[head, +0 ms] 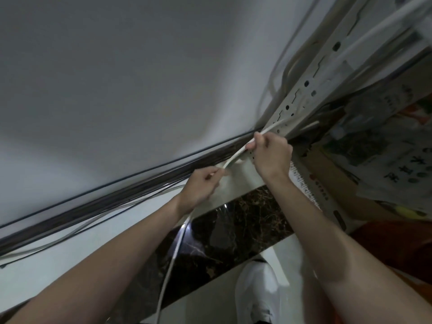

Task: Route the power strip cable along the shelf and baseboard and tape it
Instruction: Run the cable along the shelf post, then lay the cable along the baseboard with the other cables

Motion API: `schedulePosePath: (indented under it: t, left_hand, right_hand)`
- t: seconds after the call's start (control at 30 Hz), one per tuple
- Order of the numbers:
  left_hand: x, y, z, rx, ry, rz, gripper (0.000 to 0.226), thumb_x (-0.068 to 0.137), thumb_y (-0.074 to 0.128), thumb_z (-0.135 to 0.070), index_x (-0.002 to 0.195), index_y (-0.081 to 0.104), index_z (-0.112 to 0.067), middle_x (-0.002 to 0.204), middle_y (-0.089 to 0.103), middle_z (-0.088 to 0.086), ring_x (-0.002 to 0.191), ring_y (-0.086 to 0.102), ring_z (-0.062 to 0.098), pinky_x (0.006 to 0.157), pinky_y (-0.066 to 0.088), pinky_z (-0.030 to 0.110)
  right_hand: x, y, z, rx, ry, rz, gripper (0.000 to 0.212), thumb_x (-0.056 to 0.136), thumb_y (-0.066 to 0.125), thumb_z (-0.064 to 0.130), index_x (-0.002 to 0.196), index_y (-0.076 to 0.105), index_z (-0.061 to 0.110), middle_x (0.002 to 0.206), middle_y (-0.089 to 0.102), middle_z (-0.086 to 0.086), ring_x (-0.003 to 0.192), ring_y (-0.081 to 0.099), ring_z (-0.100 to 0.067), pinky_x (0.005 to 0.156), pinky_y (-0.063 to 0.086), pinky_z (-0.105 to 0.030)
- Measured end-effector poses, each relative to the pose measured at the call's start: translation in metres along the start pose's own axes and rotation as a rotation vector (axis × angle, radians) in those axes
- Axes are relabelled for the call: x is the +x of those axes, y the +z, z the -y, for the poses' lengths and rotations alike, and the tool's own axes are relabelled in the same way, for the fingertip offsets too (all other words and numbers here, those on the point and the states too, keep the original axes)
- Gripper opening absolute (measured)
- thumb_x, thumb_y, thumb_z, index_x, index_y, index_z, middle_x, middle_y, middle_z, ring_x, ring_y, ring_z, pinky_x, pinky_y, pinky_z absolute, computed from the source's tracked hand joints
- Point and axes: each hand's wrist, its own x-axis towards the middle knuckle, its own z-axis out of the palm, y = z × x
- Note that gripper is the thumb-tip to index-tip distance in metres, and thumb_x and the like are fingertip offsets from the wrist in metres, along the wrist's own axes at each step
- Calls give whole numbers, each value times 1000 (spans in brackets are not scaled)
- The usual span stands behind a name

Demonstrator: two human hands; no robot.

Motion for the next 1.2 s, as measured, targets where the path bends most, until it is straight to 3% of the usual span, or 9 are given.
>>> schedulePosePath:
  t: [0.13,0.27,0.33,0.5,0.7,0.8,0.97,1.07,1.2]
  left_hand:
    - [9,-9,12,448,74,-7,32,98,57,-49,95,79,-27,81,73,-4,81,68,16,79,53,31]
    - [33,-3,-7,800,96,-47,29,97,50,-58,110,73,-44,100,76,-5,104,67,24,89,53,39]
    - [39,-2,-10,757,142,-52,29,97,49,-59,108,72,-46,100,76,-8,105,67,22,91,53,41]
    - [30,-19,11,700,120,-47,41,89,38,-73,111,65,-51,99,75,-14,102,69,20,90,54,42]
    - [-11,-47,45,617,90,-90,57,92,27,-73,96,72,-38,96,75,-13,94,69,17,82,53,36]
    - [-23,-57,54,835,90,-106,40,104,34,-56,112,70,-40,102,76,-8,100,69,25,76,50,33]
    - [-8,-37,31,987,91,-167,38,102,37,-60,121,67,-45,112,75,0,106,67,33,81,51,36]
    - [4,-35,34,819,-10,-177,37,101,44,-56,110,72,-34,104,75,4,105,66,34,80,48,37]
    - [-20,-57,59,430,-95,-217,44,95,53,-55,76,69,-19,74,69,3,78,65,26,66,46,30]
  right_hand:
    - [-18,7,1,36,29,70,40,102,50,44,81,74,20,82,74,5,76,66,-10,69,42,-17]
    - [-24,38,-23,69,181,304,30,96,61,36,96,78,11,94,78,-12,92,72,-31,90,57,-46]
    - [-20,43,-21,151,221,321,27,98,58,29,96,78,11,95,78,-11,90,72,-33,90,57,-49]
    - [-10,37,-13,284,180,422,28,101,57,29,84,73,14,85,77,-9,60,61,-13,68,50,-31]
    - [5,41,-19,371,284,172,31,100,56,33,81,76,18,91,77,-4,92,68,-23,96,50,-35]
    - [-16,52,-21,394,271,258,34,99,59,37,83,77,13,77,71,1,70,62,-13,75,48,-26]
    - [-46,96,-30,477,468,479,31,100,59,40,85,69,14,80,75,-5,46,52,-7,46,41,-21]
    - [-40,104,-31,597,526,411,32,104,53,32,94,69,8,74,73,-7,43,51,-8,43,40,-21]
    - [-20,95,-40,639,588,369,33,106,51,26,100,69,-2,67,72,-9,48,58,-13,53,52,-25]
